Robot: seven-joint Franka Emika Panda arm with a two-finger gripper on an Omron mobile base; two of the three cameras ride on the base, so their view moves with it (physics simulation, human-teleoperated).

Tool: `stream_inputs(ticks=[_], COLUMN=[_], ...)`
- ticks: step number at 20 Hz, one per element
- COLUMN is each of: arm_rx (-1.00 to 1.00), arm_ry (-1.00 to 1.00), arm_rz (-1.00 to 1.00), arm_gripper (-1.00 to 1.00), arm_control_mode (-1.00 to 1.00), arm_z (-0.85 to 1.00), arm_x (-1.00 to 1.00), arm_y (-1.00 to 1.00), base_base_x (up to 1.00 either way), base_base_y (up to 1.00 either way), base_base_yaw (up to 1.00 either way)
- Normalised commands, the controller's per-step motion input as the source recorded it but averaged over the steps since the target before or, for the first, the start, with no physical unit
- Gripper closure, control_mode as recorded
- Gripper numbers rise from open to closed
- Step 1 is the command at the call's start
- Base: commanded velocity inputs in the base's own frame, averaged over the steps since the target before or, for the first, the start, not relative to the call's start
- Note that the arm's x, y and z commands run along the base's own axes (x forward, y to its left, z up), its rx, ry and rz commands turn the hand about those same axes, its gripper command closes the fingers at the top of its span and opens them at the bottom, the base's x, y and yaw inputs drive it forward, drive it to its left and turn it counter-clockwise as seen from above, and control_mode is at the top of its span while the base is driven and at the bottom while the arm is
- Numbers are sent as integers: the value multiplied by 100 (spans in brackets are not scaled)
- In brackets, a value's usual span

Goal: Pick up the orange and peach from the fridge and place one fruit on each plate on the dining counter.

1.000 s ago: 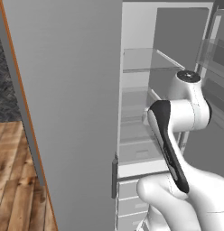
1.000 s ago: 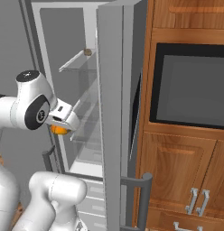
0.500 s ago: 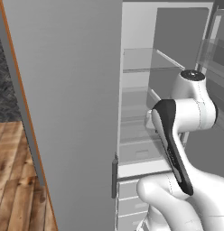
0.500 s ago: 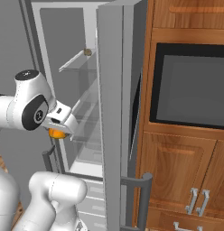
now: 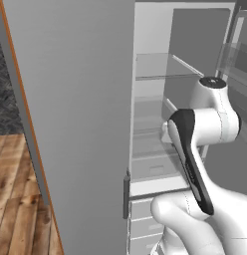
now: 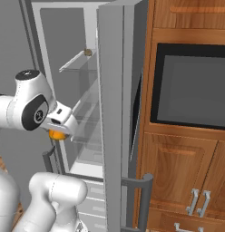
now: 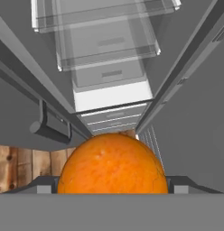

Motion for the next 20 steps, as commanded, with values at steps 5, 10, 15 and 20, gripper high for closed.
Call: stream_inputs(ticks=[5, 10, 15, 20], arm_rx=[0, 0, 0, 0], arm_ry=[0, 0, 0, 0], arm_rz=[0, 0, 0, 0], arm_gripper=[100, 100, 100, 100], arm_control_mode=[100, 100, 100, 100], arm_z=[0, 0, 0, 0], arm_x=[0, 0, 0, 0], arm_y=[0, 0, 0, 0], base_base_x=[-53, -23, 0, -21], base_base_y=[23, 43, 55, 32], base_base_yaw=[-7, -17, -14, -26])
